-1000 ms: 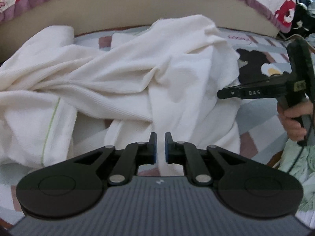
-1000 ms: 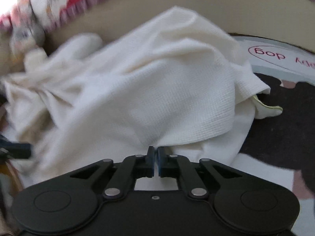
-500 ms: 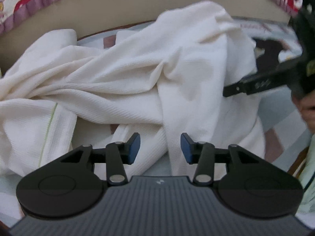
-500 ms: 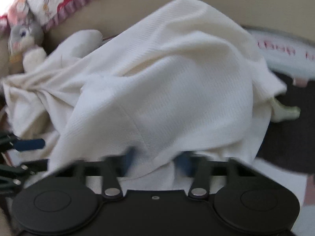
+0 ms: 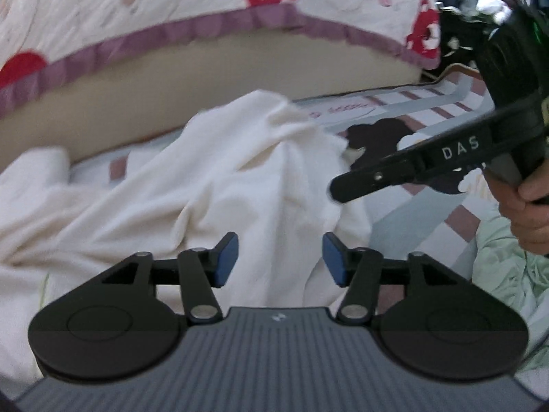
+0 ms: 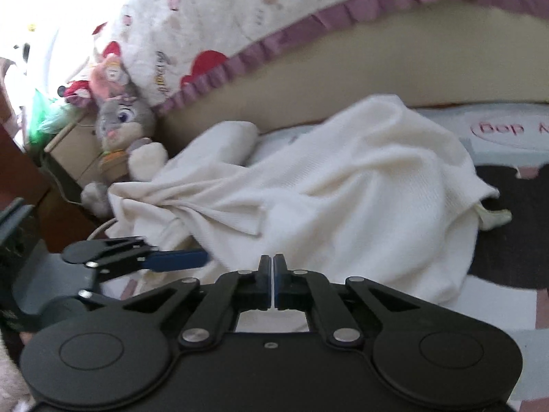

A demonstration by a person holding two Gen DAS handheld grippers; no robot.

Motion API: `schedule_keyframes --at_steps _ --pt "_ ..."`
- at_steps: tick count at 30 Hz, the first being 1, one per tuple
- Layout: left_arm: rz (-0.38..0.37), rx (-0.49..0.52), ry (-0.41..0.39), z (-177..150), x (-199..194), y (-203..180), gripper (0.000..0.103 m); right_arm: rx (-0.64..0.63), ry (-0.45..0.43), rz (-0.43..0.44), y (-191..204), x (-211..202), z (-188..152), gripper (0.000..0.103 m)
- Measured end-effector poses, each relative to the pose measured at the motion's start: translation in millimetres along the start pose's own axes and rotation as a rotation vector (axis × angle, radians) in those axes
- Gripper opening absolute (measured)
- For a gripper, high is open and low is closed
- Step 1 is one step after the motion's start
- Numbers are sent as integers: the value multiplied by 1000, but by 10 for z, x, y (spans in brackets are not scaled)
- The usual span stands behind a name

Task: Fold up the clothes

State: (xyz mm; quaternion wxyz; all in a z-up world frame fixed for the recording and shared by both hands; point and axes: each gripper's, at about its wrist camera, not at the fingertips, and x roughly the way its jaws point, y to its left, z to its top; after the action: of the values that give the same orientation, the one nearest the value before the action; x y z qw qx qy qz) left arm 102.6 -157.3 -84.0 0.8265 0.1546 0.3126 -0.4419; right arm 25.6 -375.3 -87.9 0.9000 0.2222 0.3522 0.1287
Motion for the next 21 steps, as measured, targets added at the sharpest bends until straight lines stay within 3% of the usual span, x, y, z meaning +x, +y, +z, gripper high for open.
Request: schedule_keyframes --at_steps 2,4,5,8,9,14,16,21 --pt "5 23 15 7 173 -53 58 -35 55 -29 91 133 54 2" --pt "21 27 70 -27 353 -65 37 -46 97 -49 79 214 60 5" --pt "30 20 104 -53 426 -49 20 -29 111 -63 29 251 34 9" --pt "44 -6 144 -108 548 19 15 74 164 -135 -194 445 -63 26" --pt "57 -13 145 -110 569 44 9 119 162 -155 -286 485 -97 38" --pt "98 -63 94 -54 478 164 2 339 71 -150 -648 492 -150 41" --pt "115 -90 55 5 370 221 2 398 52 -131 -748 538 -145 57" --pt "188 -150 -58 127 110 391 0 555 32 -101 -905 684 -180 57"
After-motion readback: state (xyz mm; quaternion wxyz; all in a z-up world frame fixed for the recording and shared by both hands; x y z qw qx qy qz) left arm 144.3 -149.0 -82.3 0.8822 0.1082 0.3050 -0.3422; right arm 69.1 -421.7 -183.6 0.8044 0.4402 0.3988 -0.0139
